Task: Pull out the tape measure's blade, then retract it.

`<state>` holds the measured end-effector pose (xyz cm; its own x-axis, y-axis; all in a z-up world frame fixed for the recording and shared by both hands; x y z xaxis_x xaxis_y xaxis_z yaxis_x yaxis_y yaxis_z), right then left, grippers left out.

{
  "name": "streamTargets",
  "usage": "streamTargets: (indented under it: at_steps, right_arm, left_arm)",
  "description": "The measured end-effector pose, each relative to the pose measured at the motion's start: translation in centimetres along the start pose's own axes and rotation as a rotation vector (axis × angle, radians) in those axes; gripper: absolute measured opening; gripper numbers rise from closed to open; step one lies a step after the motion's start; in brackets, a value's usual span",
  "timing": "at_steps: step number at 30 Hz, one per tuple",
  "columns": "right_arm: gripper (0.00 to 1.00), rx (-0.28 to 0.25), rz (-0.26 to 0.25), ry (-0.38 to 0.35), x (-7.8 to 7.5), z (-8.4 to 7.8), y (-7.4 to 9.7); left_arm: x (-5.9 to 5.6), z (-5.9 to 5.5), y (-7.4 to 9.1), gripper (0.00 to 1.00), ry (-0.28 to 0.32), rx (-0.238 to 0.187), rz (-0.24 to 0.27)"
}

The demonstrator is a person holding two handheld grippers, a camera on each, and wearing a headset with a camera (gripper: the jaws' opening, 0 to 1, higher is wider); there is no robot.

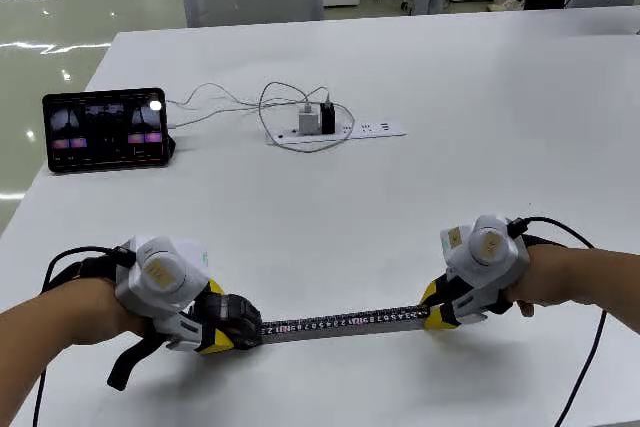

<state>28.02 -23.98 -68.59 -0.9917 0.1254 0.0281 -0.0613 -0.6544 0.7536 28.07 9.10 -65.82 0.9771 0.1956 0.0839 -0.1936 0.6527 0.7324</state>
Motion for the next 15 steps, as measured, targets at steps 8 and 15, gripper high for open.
streamTargets:
  at_steps: [8, 15]
  right_arm:
    - [0.11, 0.056, 0.014, 0.049, 0.02, 0.43, -0.19]
    - [0.12, 0.069, 0.012, 0.052, 0.01, 0.56, -0.18]
  left_arm:
    - [-0.03, 0.14, -0.10, 0.33, -0.015, 0.011, 0.005]
    - [-0.07, 0.17, -0.07, 0.33, -0.024, 0.027, 0.013]
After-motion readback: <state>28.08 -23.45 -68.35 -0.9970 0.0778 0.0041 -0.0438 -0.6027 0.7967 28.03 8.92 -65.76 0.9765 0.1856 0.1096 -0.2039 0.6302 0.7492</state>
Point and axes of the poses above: the centre of the closed fingertips' face, and the gripper's own axes: y roughly backward along the fingers, x roughly to its left, z roughly out of its top, the point moved 8 cm from there along y, roughly backward along the fingers, and after that the axes turned 10 degrees about -x, right-handed, at the moved point
